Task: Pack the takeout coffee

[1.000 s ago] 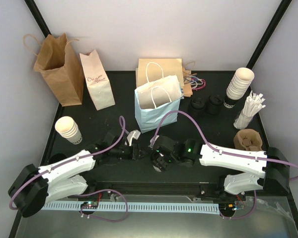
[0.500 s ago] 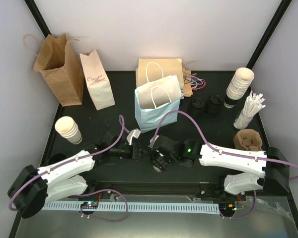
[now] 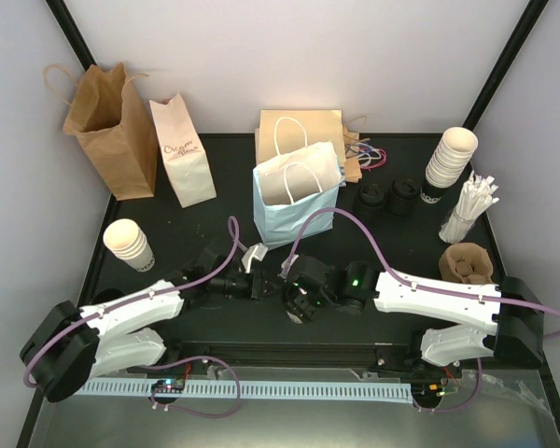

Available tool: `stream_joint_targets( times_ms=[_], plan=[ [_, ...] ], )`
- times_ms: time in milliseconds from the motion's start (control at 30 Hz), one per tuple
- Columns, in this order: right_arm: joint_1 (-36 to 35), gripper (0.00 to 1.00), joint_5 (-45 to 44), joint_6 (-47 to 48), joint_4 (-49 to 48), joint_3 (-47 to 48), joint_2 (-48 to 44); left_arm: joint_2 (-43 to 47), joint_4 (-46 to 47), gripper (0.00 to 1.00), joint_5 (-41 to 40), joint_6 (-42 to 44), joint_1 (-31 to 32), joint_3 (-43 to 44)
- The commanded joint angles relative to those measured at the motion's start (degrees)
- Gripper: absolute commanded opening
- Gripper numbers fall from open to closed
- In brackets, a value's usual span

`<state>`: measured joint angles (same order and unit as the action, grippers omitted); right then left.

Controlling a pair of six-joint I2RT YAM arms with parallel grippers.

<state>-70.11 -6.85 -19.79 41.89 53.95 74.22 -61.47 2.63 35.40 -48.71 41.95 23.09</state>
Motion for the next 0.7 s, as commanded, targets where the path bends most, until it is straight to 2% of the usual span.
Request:
stream_joint_targets(
  times_ms=[0, 667],
  plan=[
    [-0.8, 0.75, 5.2, -0.9, 3.3, -2.3, 2.5, -2.2, 2.2, 0.25, 1.8, -0.2, 0.5, 0.4],
    [-2.0, 0.75, 5.9, -0.4, 2.8, -2.3, 3.3, -11.6, -2.0, 0.26, 2.6, 4.8, 2.2, 7.8]
  ],
)
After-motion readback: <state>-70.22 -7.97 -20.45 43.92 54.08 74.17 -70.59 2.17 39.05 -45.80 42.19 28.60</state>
